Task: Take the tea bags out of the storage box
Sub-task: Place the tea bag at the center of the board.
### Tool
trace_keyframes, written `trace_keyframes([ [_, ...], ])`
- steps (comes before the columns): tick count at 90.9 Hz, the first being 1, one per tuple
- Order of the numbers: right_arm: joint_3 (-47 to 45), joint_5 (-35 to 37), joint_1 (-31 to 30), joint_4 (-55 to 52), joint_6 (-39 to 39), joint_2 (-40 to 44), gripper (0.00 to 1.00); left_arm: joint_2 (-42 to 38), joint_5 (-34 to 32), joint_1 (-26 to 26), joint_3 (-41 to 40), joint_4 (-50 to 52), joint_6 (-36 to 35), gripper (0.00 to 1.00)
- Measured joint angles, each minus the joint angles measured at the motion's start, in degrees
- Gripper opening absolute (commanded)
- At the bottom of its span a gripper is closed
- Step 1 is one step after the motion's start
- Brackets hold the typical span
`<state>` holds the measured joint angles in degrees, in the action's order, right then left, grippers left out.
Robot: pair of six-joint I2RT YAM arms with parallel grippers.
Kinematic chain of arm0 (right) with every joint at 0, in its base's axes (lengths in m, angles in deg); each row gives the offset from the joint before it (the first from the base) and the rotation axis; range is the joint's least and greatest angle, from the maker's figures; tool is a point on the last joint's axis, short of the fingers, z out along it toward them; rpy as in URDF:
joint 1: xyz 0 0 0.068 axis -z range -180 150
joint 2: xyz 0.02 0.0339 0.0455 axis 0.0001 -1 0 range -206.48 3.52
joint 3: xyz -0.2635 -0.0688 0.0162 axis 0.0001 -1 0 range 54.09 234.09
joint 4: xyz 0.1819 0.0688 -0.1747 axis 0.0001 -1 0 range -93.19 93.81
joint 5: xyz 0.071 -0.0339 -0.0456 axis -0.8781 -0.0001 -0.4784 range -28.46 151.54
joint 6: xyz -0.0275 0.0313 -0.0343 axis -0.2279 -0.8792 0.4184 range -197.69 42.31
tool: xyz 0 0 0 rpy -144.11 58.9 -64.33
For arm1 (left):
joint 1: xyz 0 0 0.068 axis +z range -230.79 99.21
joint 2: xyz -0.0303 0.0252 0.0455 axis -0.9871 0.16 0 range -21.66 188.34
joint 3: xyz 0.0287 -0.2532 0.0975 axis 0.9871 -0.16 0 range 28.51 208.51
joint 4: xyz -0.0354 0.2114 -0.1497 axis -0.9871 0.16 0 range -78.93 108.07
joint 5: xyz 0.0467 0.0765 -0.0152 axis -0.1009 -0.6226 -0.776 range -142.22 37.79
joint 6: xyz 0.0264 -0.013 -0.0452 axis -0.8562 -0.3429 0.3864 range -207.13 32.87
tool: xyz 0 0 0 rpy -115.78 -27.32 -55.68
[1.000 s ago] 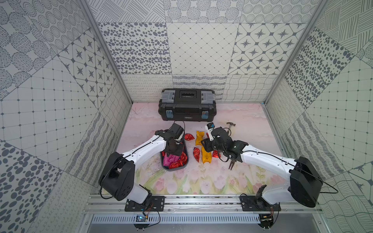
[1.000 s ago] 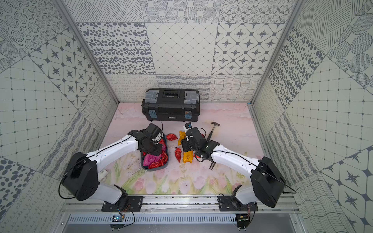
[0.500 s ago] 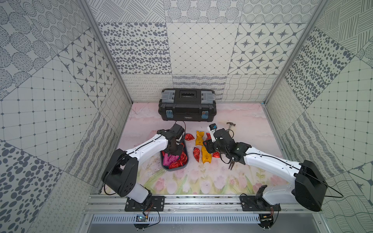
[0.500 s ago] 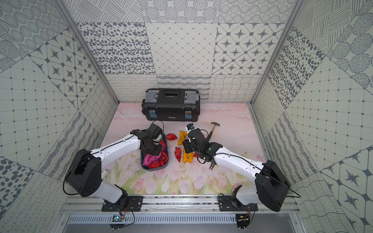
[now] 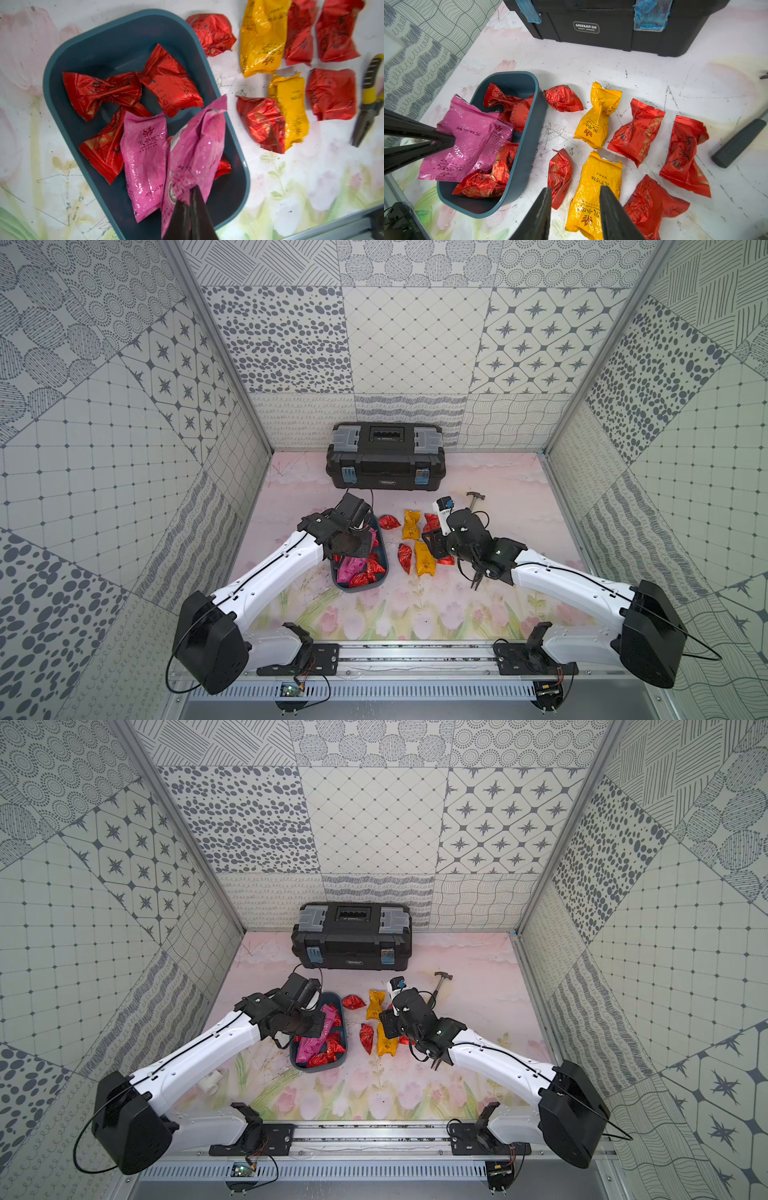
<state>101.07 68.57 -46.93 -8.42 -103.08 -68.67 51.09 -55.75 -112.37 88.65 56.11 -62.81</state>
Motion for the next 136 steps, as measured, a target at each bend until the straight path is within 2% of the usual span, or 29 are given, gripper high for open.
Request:
trace_keyframes([
  [21, -3.6, 2.8, 0.6, -5.3, -2.4, 8.1, 0.42, 0.6, 1.9, -8.2, 0.2, -5.0, 10.8, 0.03],
  [47, -6.3, 7.7, 1.2, -13.9, -4.1, 23.1, 0.41, 10.1, 2.9, -20.7, 1.4, -17.2, 22.0, 0.02],
  [65, -6.6, 8.7, 1.3, -18.6, -4.9, 28.0, 0.41, 16.7, 2.0, -29.7, 0.9, -26.7, 28.6, 0.02],
  [88, -8.4, 8.4, 1.3, -21.6, -5.9, 32.6, 0.40, 24.0, -0.3, -36.7, -3.6, -39.5, 36.9, 0.03],
  [102, -9.2, 7.8, 1.3, -23.1, -6.0, 34.2, 0.40, 27.3, -2.2, -38.0, -5.1, -46.6, 41.1, 0.11],
  [112, -9.6, 7.6, 1.3, -24.2, -6.1, 34.8, 0.40, 28.9, -3.8, -38.3, -5.2, -49.9, 43.2, 0.30],
  [124, -9.6, 7.4, 1.3, -24.7, -6.2, 35.1, 0.40, 29.4, -5.8, -38.4, -5.3, -50.4, 45.6, 0.46],
  [136, -9.5, 7.0, 1.3, -25.1, -6.1, 35.1, 0.40, 26.6, -8.8, -38.4, -5.0, -48.0, 47.2, 0.52],
])
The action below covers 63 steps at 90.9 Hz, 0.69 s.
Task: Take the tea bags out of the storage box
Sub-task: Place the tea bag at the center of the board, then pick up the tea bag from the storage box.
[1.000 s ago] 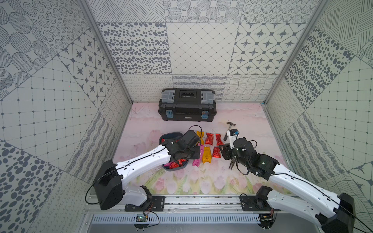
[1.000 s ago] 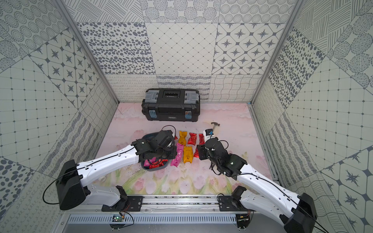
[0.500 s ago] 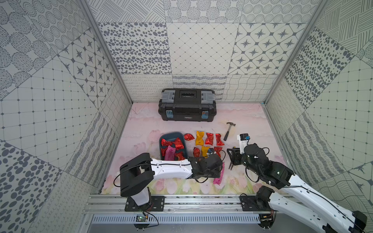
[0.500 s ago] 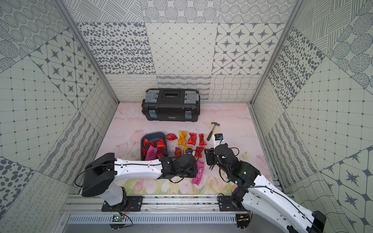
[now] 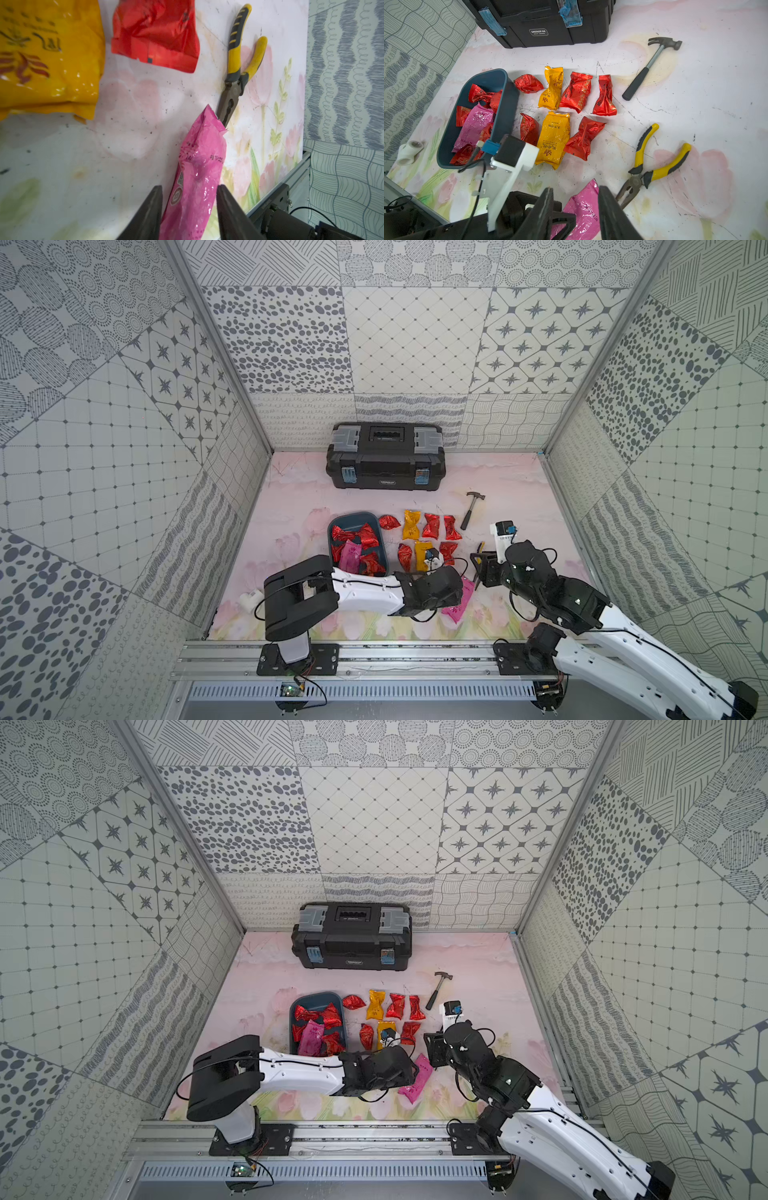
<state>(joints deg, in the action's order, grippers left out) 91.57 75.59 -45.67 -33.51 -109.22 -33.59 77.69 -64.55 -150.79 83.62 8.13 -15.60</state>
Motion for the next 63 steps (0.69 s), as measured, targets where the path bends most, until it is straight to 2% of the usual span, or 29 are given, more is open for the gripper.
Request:
trace_keyframes([
  [18, 0.9, -2.3, 0.0, -0.2, 0.3, -2.0, 0.39, -7.3, -6.3, 0.0, 3.0, 9.7, 1.1, 0.53],
  [35, 2.6, -9.6, -0.9, 4.1, 1.5, -10.8, 0.39, -15.6, -11.5, 3.1, 5.6, 21.3, 1.1, 0.52],
  [52, 8.0, -14.4, -6.9, 9.7, 5.0, -24.3, 0.40, -27.3, -13.7, 13.0, 4.6, 31.9, -1.2, 0.51],
  [63, 14.7, -16.5, -11.0, 13.1, 8.9, -34.6, 0.41, -34.9, -12.9, 23.1, 1.9, 37.3, -4.5, 0.52],
])
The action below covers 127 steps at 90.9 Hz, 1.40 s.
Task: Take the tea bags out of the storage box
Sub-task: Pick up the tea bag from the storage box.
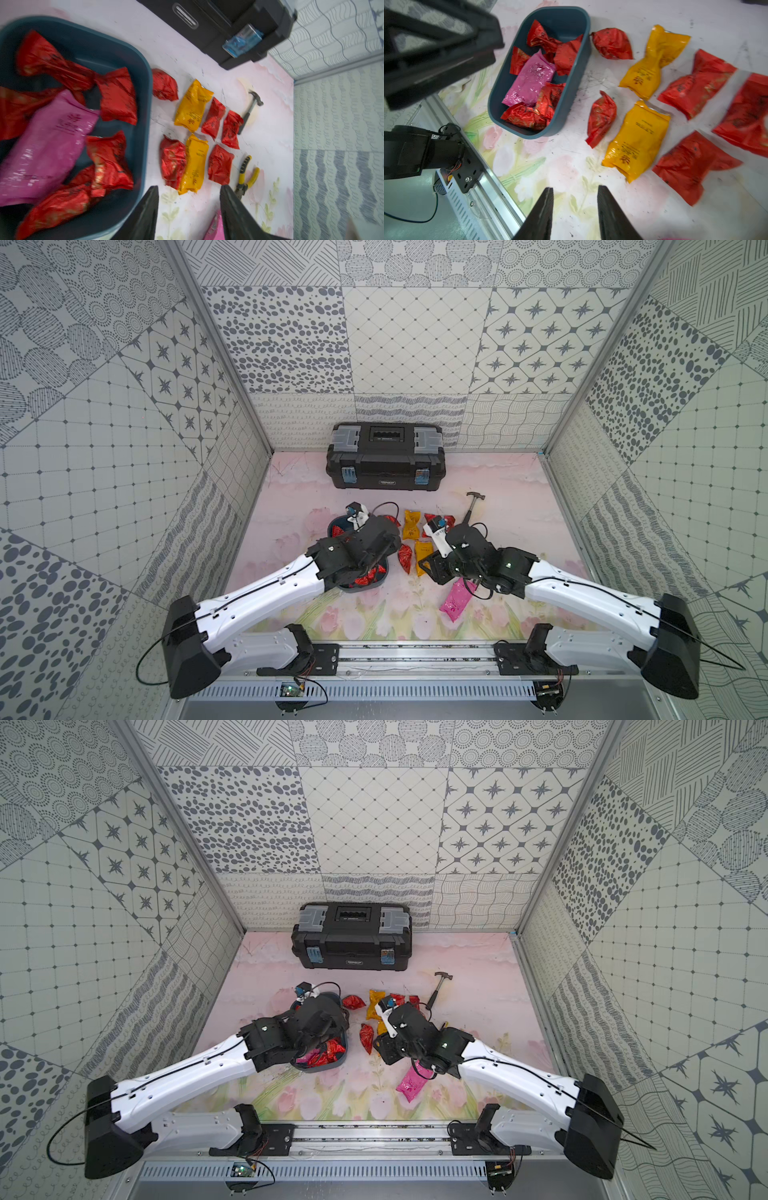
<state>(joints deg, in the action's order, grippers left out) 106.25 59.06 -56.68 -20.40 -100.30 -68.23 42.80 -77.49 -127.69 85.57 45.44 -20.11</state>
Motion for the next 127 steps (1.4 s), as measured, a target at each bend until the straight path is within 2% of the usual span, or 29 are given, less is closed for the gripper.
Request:
trace_keyframes([
  [14, 9.4, -1.4, -3.5, 1.7, 5.3, -12.6, 0.42, -6.6, 4.6, 14.4, -3.4, 5.3, -5.6, 0.52],
  [27, 19.1, -1.4, -5.5, 0.6, 8.5, -23.0, 0.43, -9.1, 9.9, 26.3, -6.0, 8.7, -10.3, 0.51],
  [41, 28.5, 0.3, -6.7, -2.1, 9.6, -32.2, 0.44, -9.7, 13.8, 33.2, -9.2, 10.9, -12.9, 0.50],
  [70, 40.1, 6.6, -7.3, -11.1, 9.3, -45.0, 0.50, -11.1, 15.8, 36.3, -14.3, 12.8, -11.5, 0.50],
  [96, 46.7, 10.4, -7.3, -15.9, 9.5, -52.4, 0.45, -13.4, 15.8, 36.6, -16.7, 13.5, -8.7, 0.50],
  [106, 48.5, 11.3, -7.3, -17.4, 10.0, -53.8, 0.39, -13.9, 15.8, 36.6, -17.2, 13.5, -8.1, 0.50],
  [127, 49.3, 12.0, -7.4, -17.9, 10.6, -54.2, 0.13, -14.1, 15.8, 36.6, -17.6, 13.4, -7.0, 0.49],
])
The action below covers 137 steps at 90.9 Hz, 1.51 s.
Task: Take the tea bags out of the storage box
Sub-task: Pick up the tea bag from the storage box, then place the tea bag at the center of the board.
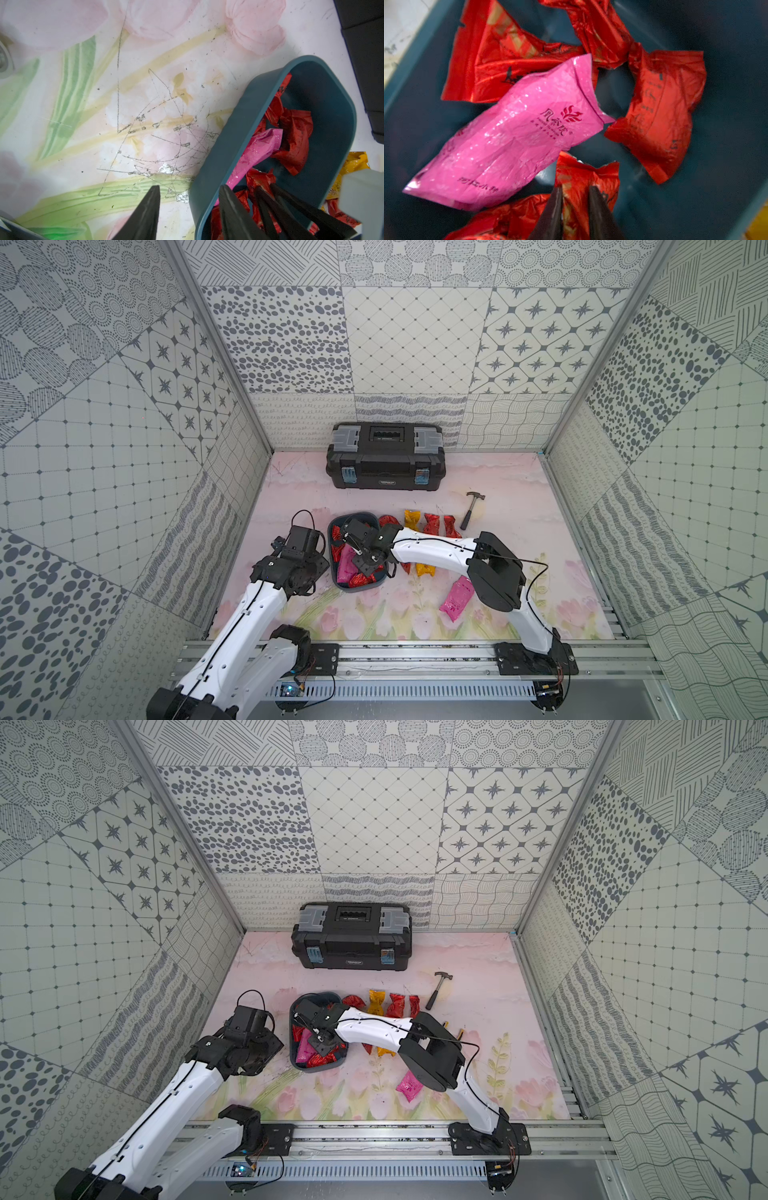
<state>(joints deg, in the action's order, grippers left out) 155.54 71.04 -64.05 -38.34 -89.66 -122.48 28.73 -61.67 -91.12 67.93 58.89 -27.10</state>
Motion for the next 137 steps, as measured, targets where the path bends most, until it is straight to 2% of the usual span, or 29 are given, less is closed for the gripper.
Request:
trace_keyframes([
  [19, 0.1, -0.1, 0.0, -0.6, 0.0, 0.3, 0.00, 0.0, 0.0, 0.0, 0.0, -0.1, 0.3, 0.48],
  [33, -0.3, -1.1, 0.0, -0.7, -1.1, 3.3, 0.00, 0.0, 0.2, 0.0, 0.0, -0.5, 0.2, 0.48],
  [44, -3.8, -1.9, 0.0, 1.0, -2.1, 10.1, 0.00, -0.1, 0.6, 0.0, -0.1, -0.9, -0.1, 0.48],
  [55, -11.1, -2.4, 0.0, 3.8, -3.8, 19.9, 0.00, -0.6, 1.5, 0.0, -0.5, -1.9, -0.6, 0.48],
  [76, -32.3, 0.3, -0.3, 6.4, -9.3, 36.6, 0.00, -1.5, 3.3, 0.0, -1.4, -4.0, -2.2, 0.48],
  [88, -41.6, 1.0, -0.4, 6.8, -12.9, 40.5, 0.00, -1.7, 3.9, 0.0, -1.6, -4.9, -3.0, 0.48],
  [106, -50.1, 1.1, -0.7, 10.8, -16.8, 40.8, 0.00, -1.7, 4.5, 0.0, -1.7, -5.6, -3.4, 0.48],
  [117, -53.7, 1.2, -0.6, 12.6, -18.9, 40.8, 0.14, -1.6, 4.8, 0.0, -1.7, -6.0, -3.9, 0.48],
  [125, -54.4, 1.2, -0.7, 12.9, -19.7, 40.8, 0.30, -1.5, 4.9, 0.0, -1.7, -6.3, -4.3, 0.48],
  [137, -53.7, 1.3, -0.7, 13.6, -18.9, 41.7, 0.41, -1.1, 5.3, 0.0, -1.7, -6.4, -4.8, 0.48],
])
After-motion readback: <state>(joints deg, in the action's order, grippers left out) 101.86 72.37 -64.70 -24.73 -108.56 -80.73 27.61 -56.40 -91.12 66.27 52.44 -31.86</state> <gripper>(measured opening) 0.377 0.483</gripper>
